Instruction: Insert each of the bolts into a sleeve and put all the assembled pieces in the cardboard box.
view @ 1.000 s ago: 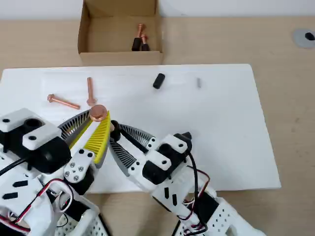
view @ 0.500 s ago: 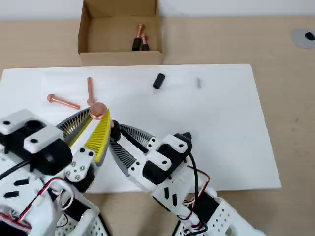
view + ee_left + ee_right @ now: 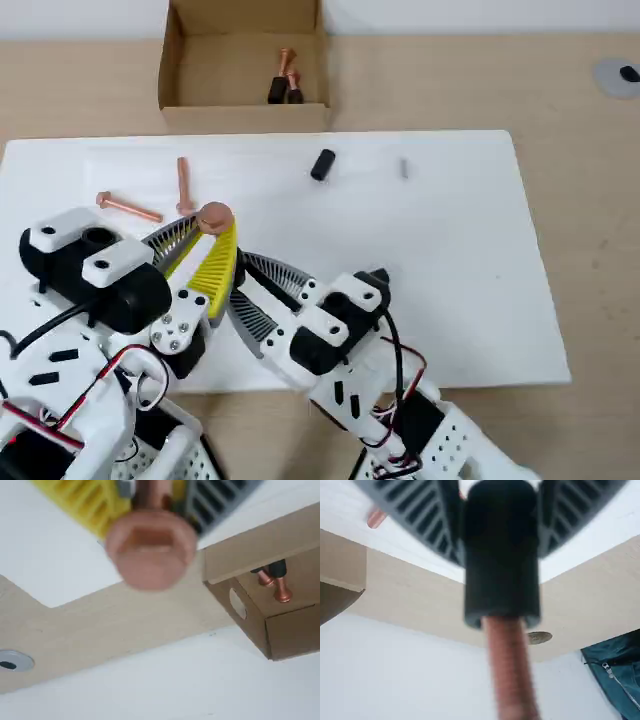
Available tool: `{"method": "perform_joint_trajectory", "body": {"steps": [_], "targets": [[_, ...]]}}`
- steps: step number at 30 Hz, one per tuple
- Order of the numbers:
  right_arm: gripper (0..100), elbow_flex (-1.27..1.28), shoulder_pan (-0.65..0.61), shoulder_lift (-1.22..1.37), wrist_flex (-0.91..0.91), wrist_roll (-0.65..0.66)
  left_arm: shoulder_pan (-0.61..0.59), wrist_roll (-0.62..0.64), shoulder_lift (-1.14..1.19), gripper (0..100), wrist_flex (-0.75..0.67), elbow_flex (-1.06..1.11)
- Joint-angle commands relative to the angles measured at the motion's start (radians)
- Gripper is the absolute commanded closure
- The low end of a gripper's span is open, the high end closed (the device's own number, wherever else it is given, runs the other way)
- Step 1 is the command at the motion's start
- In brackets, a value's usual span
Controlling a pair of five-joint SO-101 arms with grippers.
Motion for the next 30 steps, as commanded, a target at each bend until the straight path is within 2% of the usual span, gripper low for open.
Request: {"method": "perform_joint_trajectory", "body": {"steps": [1, 4, 8, 30], "targets": [[98.8, -0.002, 0.012, -0.093, -0.025, -0.008, -0.012, -0.005, 0.002, 94, -0.029, -0.008], [98.8, -0.002, 0.012, -0.093, -0.025, -0.008, -0.071, 0.034, 0.002, 88, -0.028, -0.006], [98.8, -0.002, 0.012, -0.093, -0.025, -0.008, -0.12, 0.072, 0.002, 87, -0.025, 0.003], [98.8, -0.002, 0.016, -0.093, -0.025, -0.005, -0.115, 0.075, 0.002, 87, -0.025, -0.009]]}}
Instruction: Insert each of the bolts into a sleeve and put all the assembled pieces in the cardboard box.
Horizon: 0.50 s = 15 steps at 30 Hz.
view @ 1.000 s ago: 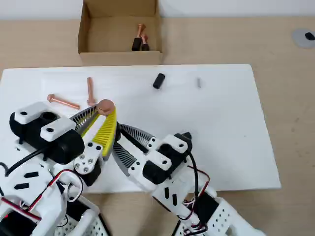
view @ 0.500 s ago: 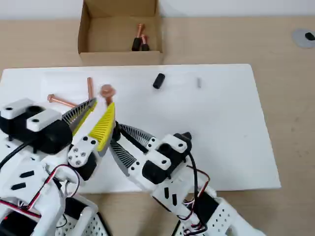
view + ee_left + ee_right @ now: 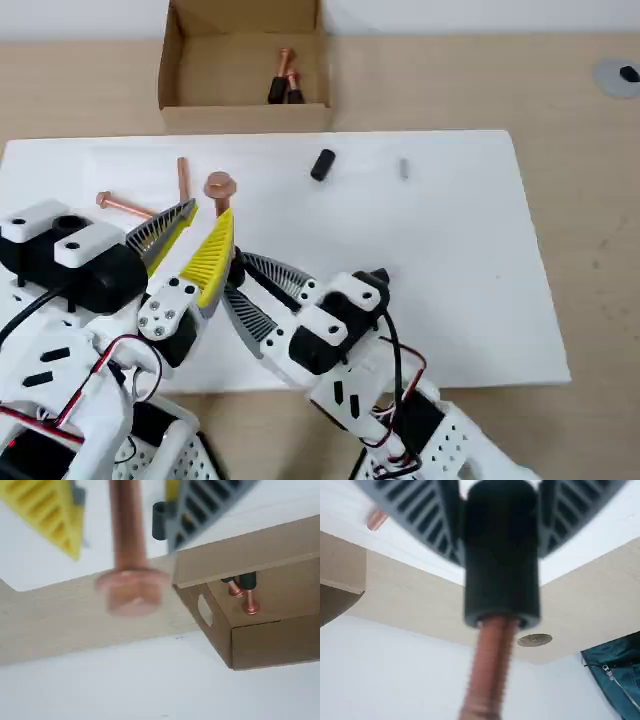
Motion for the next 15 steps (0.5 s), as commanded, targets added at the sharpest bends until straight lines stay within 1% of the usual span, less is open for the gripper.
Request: {"method": "perform_joint_trajectory", "body": {"steps": [1, 3, 5, 7, 11, 15], "targets": [[98.8, -0.002, 0.016, -0.093, -0.025, -0.005, -0.011, 0.006, 0.002, 87, -0.018, -0.025], [98.8, -0.002, 0.016, -0.093, -0.025, -0.005, -0.002, 0.025, 0.008, 87, 0.021, -0.063], [98.8, -0.002, 0.016, -0.093, -0.025, -0.005, 0.032, 0.052, 0.01, 87, 0.071, -0.104], [98.8, -0.002, 0.016, -0.093, -0.025, -0.005, 0.054, 0.054, 0.01, 87, 0.104, -0.14], [98.8, -0.002, 0.016, -0.093, -0.025, -0.005, 0.055, 0.054, 0.01, 87, 0.132, -0.158], [98.8, -0.002, 0.016, -0.093, -0.025, -0.005, 0.055, 0.054, 0.01, 87, 0.127, -0.157]]}}
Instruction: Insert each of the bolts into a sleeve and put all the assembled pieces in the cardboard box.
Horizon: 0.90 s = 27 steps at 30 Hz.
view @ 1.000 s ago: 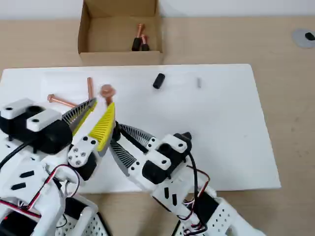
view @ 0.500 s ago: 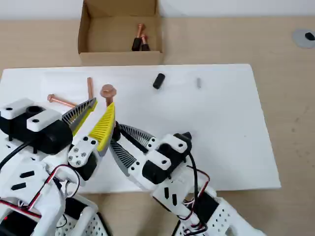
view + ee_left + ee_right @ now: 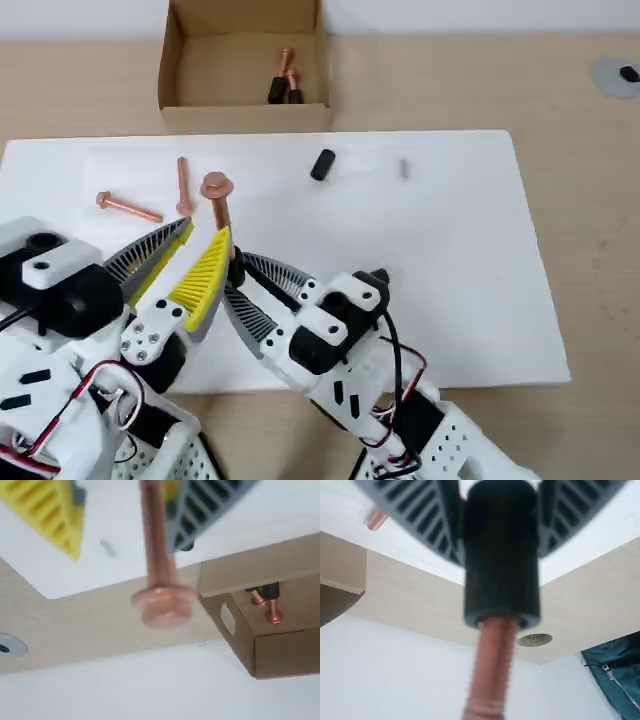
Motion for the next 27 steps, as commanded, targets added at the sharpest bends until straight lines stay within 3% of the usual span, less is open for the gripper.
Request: {"method": "perform_joint_trajectory", "body": {"steps": [1, 19, 27], "targets": [[98.8, -0.002, 0.016, -0.093, -0.025, -0.005, 0.014, 0.009, 0.01, 87, 0.0, -0.037], [98.8, -0.002, 0.016, -0.099, -0.025, -0.005, 0.011, 0.002, 0.01, 87, -0.115, 0.092], [98.8, -0.002, 0.016, -0.099, -0.025, -0.005, -0.098, 0.003, 0.008, 88, -0.195, 0.163]]}}
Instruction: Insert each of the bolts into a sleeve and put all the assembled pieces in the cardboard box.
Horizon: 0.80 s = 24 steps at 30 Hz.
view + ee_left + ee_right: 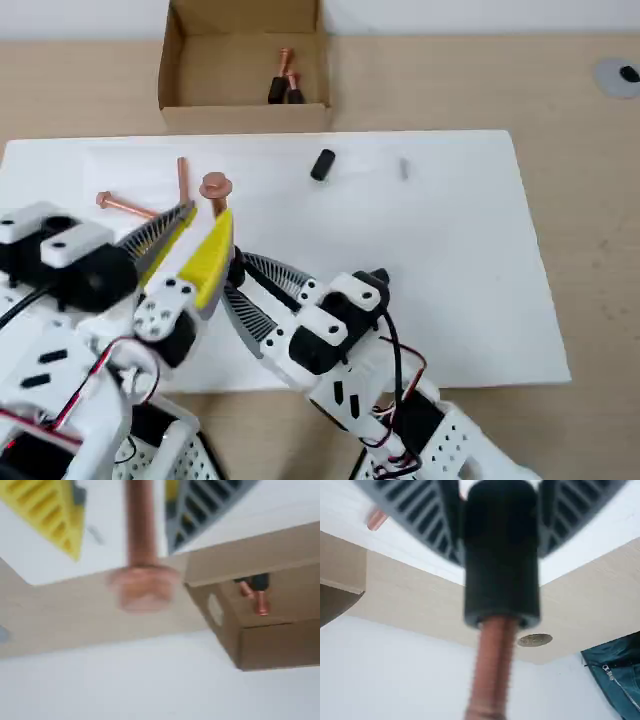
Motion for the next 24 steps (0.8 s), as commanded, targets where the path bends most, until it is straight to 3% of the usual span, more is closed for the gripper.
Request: {"method": "perform_joint_trajectory", "body": {"steps": [1, 14, 18, 24], "targets": [[98.8, -0.002, 0.016, -0.099, -0.025, -0.005, -0.051, 0.003, 0.008, 88, -0.069, 0.048], [98.9, -0.002, 0.016, -0.093, -0.025, -0.005, -0.051, 0.006, 0.005, 88, -0.107, 0.084], [98.9, -0.002, 0.016, -0.093, -0.025, -0.005, -0.049, -0.018, 0.007, 96, -0.107, 0.083], [98.9, -0.002, 0.016, -0.093, -0.025, -0.005, 0.023, -0.064, 0.002, 99, -0.1, 0.083]]}}
